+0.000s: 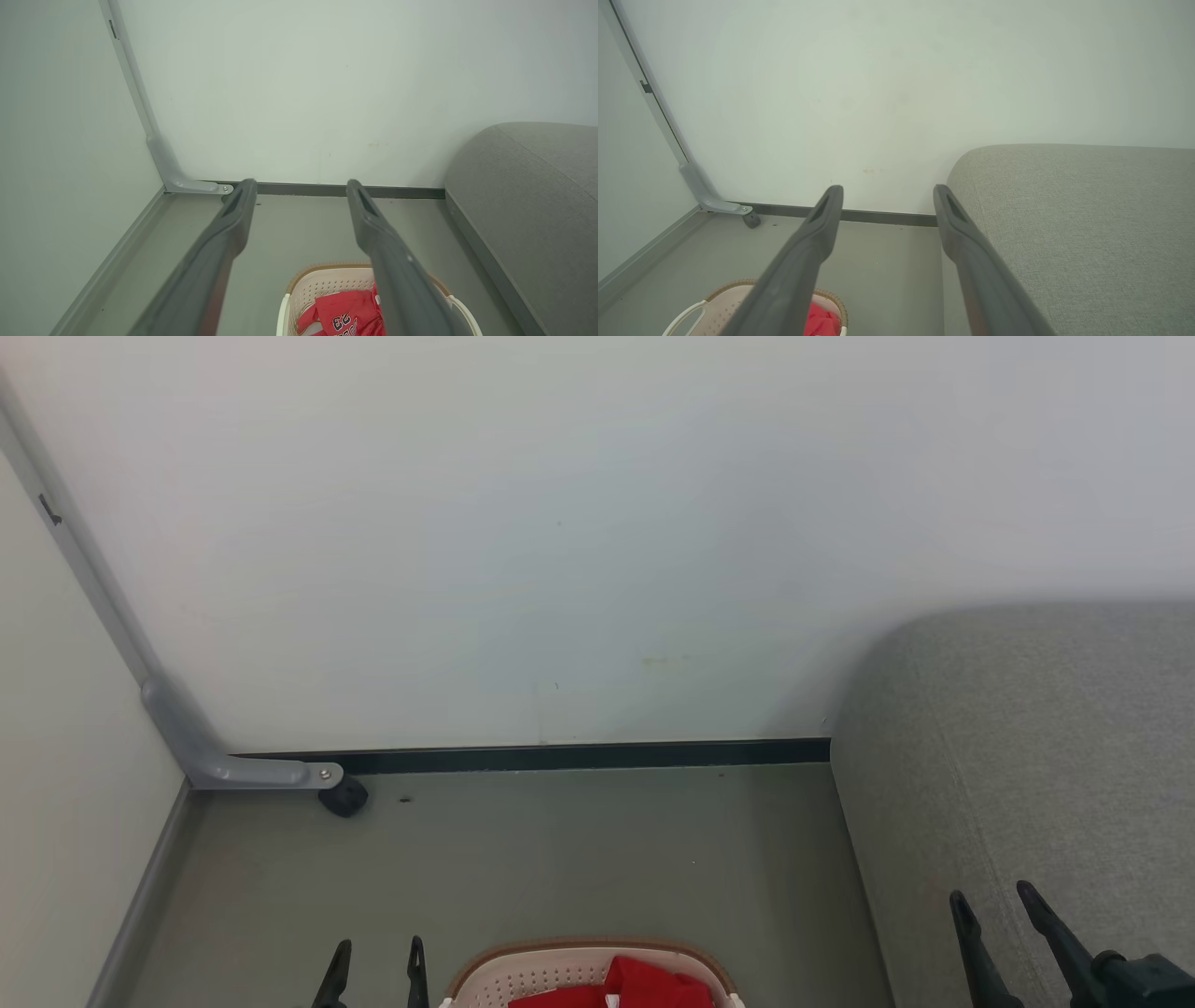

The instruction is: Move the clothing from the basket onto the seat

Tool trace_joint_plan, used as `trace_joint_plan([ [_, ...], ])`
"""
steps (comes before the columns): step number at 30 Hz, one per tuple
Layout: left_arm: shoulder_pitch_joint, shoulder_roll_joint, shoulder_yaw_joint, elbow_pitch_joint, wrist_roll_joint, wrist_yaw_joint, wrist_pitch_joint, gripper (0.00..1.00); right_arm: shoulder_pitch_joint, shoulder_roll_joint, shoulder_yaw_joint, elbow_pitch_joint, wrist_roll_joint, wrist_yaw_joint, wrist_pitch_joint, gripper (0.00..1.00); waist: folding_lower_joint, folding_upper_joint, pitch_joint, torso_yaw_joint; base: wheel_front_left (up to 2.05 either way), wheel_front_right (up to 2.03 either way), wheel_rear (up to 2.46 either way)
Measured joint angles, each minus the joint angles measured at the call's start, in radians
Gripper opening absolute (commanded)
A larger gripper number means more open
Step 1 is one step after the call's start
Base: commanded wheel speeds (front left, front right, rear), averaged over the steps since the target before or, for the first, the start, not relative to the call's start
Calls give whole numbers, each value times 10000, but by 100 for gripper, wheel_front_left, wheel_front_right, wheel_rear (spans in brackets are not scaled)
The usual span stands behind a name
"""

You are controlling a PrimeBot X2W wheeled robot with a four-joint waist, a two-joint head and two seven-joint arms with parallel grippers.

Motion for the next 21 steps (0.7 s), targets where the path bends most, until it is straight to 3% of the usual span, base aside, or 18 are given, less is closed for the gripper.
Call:
trace_joint_plan([
  [12, -80, 21, -761, 454, -1003, 0, 0, 100, -2, -4, -144, -276, -90, 61, 0, 100, 0, 0, 222, 0, 0, 0, 0],
  [21, -863, 42, -2581, 1333, -2084, 0, 0, 100, -23, -132, -274, -874, -173, 282, -2, 100, 0, 0, 738, -161, 0, 0, 0],
])
